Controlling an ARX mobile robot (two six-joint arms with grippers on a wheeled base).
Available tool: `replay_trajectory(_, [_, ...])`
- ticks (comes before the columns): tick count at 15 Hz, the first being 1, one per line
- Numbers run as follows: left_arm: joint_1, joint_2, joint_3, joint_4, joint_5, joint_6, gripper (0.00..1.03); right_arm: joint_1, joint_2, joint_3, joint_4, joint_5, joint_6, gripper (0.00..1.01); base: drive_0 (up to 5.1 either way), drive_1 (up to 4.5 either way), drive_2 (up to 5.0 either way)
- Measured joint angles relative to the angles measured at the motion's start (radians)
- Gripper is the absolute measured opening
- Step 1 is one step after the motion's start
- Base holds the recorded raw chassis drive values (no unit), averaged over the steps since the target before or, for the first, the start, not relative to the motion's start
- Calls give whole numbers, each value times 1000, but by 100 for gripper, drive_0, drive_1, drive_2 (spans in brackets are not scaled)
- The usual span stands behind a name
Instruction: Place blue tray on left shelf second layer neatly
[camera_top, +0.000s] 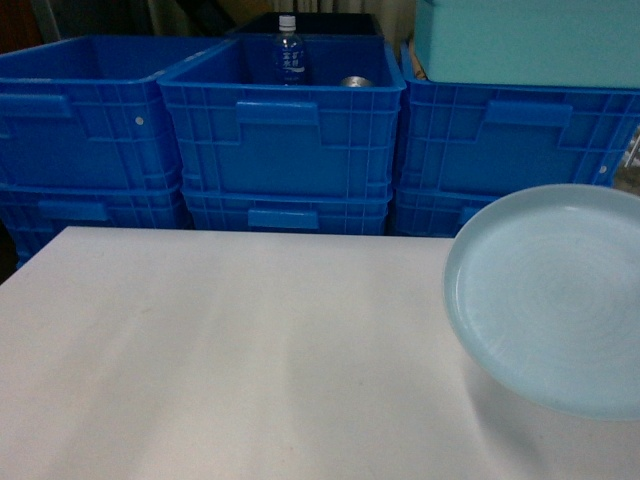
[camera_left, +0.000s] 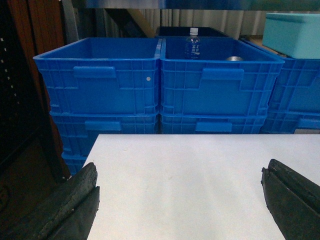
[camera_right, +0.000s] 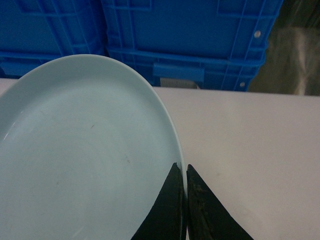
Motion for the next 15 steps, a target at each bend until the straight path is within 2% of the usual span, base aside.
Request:
replay_trajectory(5, [0,0,0,0,0,0,98,-13,-335,-78,-92,-41,-43,2,0,0,0])
replay_trajectory(7, [0,0,0,0,0,0,98,-13,-465,-89,-149,-53,-43,2,0,0,0])
replay_trajectory(11, [0,0,0,0,0,0,98,-23,-781,-111,-338,-101,-35,2,0,0,0])
replay_trajectory(13, [0,0,0,0,0,0,98,-42,-918,-128,-449,-126,-34,2,0,0,0])
replay_trajectory(15, [0,0,0,0,0,0,98,-72,-1069,-134,-567,-172,-24,2,0,0,0])
